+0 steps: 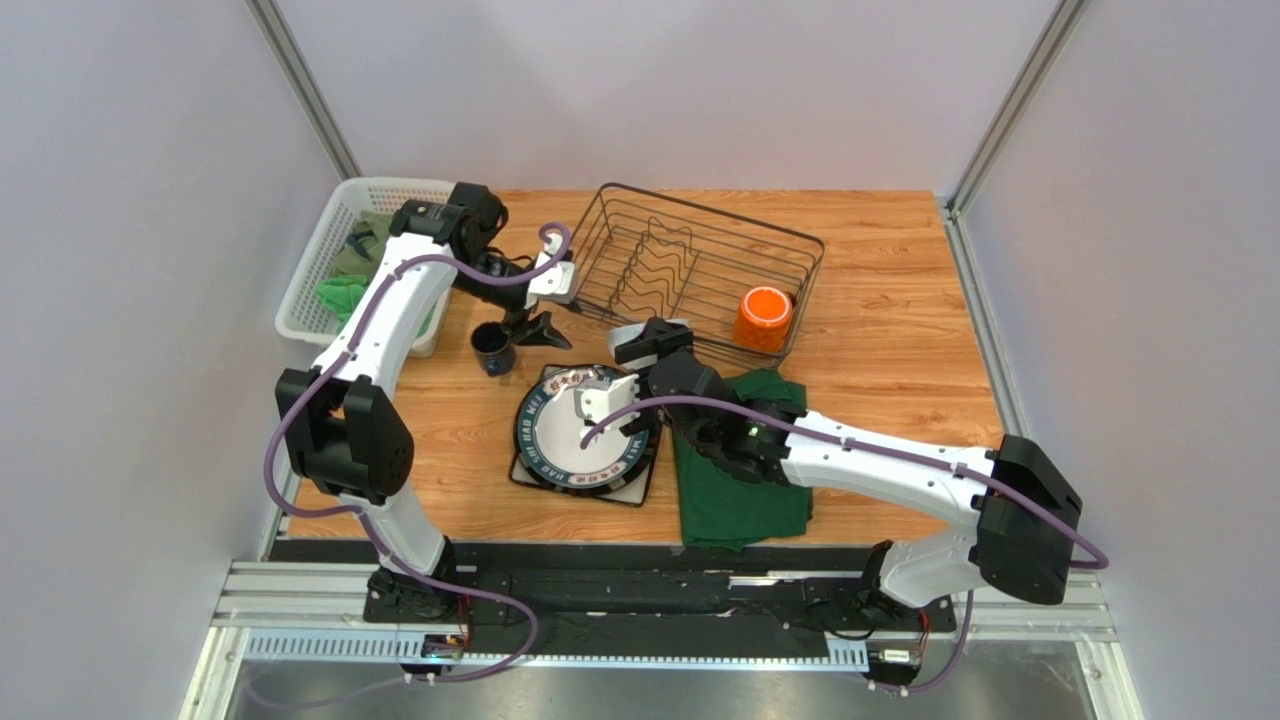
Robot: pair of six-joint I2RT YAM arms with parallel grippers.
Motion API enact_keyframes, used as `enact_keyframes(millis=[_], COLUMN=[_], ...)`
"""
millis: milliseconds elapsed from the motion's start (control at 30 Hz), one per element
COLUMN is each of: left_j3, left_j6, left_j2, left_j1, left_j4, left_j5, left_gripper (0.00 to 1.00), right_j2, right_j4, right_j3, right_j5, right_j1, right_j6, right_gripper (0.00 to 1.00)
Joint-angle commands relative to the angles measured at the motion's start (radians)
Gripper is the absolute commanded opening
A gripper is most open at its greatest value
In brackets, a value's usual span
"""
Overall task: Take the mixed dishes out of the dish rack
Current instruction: Place the bowl at the center of the board.
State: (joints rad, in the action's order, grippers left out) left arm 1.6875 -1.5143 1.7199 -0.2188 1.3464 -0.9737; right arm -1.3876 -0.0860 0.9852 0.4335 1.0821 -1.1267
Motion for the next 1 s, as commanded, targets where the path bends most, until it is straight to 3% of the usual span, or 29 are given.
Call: enact_keyframes(millis=[0, 967], left_j3=[-0.012, -0.164], left_j6=[-0.041, -0.027], left_j2=[-0.054, -0.154], left_j1=[-0.007, -0.068], left_j4=[0.332, 0.333], left_j5=[-0.040, -0.103], left_gripper=[0.65, 0.66], right_j2=[0.053, 0.025], right_j4=[0.132, 0.198], right_j3=[0.006, -0.028], right_j5=[0.048, 0.070], right_j1=[0.032, 0.127], right_j6=[-0.033, -0.068], right_gripper=[0.68, 0.68])
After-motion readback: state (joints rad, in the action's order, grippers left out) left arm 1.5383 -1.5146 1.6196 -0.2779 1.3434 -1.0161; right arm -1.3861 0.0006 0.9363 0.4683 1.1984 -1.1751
